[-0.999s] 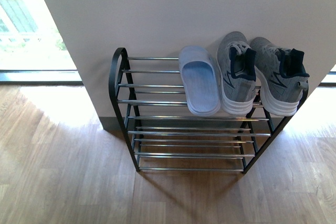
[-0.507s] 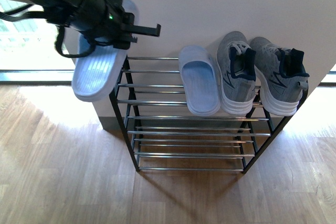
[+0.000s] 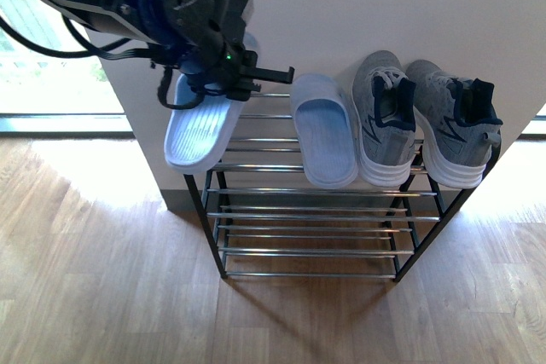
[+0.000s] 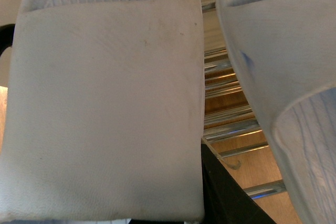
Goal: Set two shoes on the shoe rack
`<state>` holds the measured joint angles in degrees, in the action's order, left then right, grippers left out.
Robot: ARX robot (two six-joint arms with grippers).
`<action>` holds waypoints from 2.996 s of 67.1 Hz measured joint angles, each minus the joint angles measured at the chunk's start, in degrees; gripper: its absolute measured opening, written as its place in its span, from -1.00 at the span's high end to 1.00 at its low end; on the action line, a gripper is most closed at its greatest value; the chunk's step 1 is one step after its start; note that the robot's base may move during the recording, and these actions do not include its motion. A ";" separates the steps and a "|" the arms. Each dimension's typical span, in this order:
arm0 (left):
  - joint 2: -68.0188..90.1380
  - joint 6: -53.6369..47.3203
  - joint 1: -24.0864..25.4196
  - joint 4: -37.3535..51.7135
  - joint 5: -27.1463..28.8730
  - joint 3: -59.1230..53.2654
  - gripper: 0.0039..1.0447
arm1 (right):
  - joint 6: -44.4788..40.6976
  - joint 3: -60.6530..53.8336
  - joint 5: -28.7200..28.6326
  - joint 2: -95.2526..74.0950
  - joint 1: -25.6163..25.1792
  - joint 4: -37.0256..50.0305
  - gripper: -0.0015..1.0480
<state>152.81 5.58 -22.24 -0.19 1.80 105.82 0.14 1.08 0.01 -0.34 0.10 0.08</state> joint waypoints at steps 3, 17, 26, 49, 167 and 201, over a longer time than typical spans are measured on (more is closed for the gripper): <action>1.16 0.33 0.07 -0.44 0.31 1.29 0.97 | 0.00 0.00 0.00 0.00 0.00 0.00 -0.82; 4.07 4.04 0.11 0.70 0.55 4.50 0.89 | 0.00 0.00 0.00 0.02 0.00 0.00 -0.82; 4.07 5.60 0.00 0.35 1.25 4.48 0.47 | 0.00 0.00 0.00 0.02 0.00 0.00 -0.82; -12.79 13.66 -0.83 7.56 5.84 -16.20 -0.65 | 0.00 0.00 0.00 0.02 0.00 0.00 -0.82; -119.86 -4.96 21.99 28.89 -1.81 -101.85 0.98 | 0.00 0.00 0.00 0.02 0.00 0.00 -0.82; -133.68 -5.03 21.99 19.41 -1.81 -105.07 0.98 | 0.00 0.00 0.00 0.02 0.00 0.00 -0.82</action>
<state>19.14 0.56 -0.25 19.22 -0.01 0.75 0.14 1.08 0.01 -0.32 0.10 0.08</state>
